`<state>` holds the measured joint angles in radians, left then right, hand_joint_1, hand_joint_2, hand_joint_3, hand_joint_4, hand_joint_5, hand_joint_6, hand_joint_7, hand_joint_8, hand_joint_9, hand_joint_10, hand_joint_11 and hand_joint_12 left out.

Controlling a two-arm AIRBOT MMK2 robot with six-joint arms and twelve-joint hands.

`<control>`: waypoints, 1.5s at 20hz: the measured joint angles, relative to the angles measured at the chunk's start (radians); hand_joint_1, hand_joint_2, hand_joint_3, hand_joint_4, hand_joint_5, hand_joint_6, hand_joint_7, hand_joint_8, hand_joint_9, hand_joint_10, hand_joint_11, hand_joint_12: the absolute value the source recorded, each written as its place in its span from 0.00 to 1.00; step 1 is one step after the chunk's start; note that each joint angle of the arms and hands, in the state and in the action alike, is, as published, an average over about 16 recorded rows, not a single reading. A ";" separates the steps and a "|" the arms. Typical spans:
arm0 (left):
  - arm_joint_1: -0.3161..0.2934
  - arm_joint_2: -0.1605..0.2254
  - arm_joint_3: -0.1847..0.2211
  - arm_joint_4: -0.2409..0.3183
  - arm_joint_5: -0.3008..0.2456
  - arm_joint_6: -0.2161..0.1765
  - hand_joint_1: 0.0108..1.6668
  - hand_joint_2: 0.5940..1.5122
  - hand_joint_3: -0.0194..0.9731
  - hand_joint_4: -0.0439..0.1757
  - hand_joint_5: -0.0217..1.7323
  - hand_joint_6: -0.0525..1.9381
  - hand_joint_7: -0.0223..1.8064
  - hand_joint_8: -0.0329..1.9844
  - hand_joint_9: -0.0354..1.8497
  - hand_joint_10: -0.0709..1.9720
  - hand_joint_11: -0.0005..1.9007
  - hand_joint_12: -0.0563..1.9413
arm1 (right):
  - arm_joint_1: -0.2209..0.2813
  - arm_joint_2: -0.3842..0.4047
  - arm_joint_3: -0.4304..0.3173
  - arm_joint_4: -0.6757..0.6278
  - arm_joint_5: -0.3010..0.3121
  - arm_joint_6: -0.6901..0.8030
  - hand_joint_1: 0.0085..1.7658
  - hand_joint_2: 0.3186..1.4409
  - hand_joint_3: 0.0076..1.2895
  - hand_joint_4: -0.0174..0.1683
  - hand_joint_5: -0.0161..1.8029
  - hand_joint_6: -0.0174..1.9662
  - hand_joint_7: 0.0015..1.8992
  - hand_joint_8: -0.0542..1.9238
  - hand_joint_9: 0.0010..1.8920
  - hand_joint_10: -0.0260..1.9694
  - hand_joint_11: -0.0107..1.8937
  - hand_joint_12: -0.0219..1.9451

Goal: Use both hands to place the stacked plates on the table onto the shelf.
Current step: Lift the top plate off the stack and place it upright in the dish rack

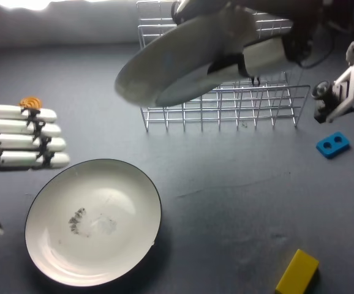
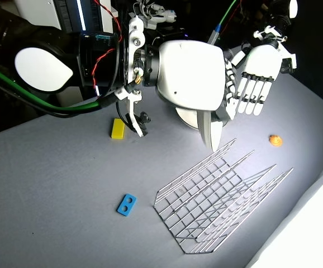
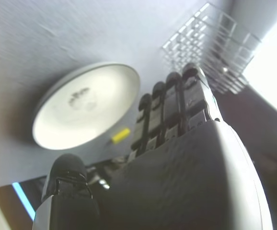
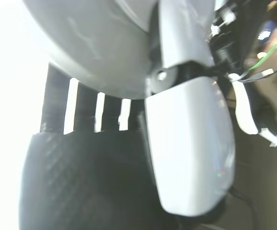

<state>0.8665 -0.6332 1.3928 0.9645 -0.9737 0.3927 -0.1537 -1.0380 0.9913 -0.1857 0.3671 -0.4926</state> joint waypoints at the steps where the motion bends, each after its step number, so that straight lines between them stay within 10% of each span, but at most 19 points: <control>1: 0.005 0.002 0.001 0.013 -0.005 0.009 0.00 0.62 0.04 0.21 0.05 0.03 0.06 0.02 0.05 0.04 0.01 0.03 | 0.013 0.000 0.009 0.012 -0.013 0.022 0.76 0.61 0.00 0.08 0.50 0.48 0.51 0.53 0.53 0.61 0.47 0.75; 13: 0.046 0.014 0.012 0.136 -0.045 0.028 0.00 0.62 0.04 0.21 0.06 0.03 0.06 0.02 0.06 0.04 0.01 0.03 | 0.102 -0.018 0.096 0.150 -0.092 0.079 0.76 0.60 0.00 0.06 0.51 0.48 0.53 0.52 0.55 0.54 0.48 0.74; 30: 0.101 0.003 -0.045 0.094 0.057 0.021 0.01 0.62 0.04 0.21 0.05 0.03 0.05 0.02 0.04 0.03 0.01 0.03 | 0.086 -0.073 0.230 0.179 -0.112 0.206 0.74 0.61 0.00 0.05 0.52 0.47 0.53 0.55 0.54 0.54 0.45 0.75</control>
<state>0.9673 -0.6299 1.3474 1.0580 -0.9172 0.4135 -0.0681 -1.1113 1.2215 -0.0071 0.2552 -0.2865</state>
